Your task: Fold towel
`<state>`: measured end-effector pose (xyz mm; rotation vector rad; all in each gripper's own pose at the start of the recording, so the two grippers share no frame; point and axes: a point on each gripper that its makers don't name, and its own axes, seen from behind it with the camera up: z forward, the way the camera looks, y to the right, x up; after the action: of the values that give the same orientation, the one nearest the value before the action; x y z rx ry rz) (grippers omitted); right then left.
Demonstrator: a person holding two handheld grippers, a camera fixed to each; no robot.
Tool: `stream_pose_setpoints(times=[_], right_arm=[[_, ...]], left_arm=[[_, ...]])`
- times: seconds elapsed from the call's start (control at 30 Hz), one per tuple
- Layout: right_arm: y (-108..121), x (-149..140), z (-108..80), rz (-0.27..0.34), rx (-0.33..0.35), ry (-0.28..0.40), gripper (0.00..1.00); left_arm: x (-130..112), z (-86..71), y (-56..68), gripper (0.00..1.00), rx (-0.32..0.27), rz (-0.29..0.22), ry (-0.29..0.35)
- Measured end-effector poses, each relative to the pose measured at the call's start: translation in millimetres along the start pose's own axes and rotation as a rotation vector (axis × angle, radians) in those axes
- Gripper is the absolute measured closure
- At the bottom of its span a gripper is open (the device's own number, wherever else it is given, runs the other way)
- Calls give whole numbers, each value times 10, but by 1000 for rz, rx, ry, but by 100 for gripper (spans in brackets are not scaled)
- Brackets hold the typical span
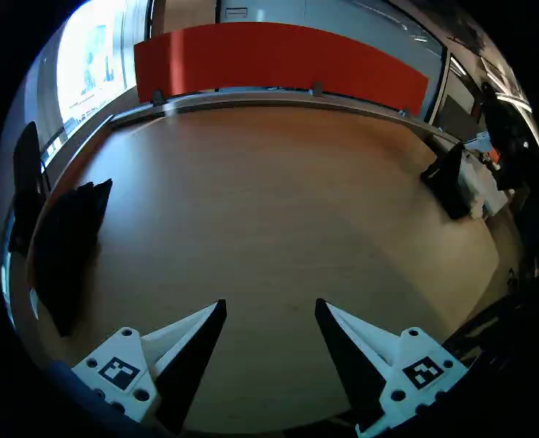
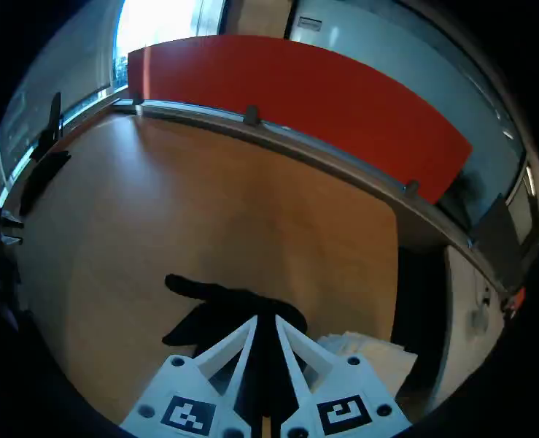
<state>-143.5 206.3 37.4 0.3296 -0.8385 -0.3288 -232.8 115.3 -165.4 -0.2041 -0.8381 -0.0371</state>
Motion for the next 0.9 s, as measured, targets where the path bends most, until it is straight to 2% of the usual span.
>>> stream_pose_setpoints(times=[0.3, 0.57, 0.77, 0.9], right_arm=[[-29, -401, -83, 47, -10, -30, 98], [-79, -610, -169, 78, -16, -50, 98], [37, -897, -168, 84, -61, -115, 98], [49, -1140, -138, 99, -66, -168, 98]], left_arm=[[-14, 9, 29, 10, -5, 8, -10], [8, 37, 67, 10, -15, 19, -10], [22, 22, 79, 10, -16, 26, -6], [-6, 3, 68, 10, -12, 26, -11]])
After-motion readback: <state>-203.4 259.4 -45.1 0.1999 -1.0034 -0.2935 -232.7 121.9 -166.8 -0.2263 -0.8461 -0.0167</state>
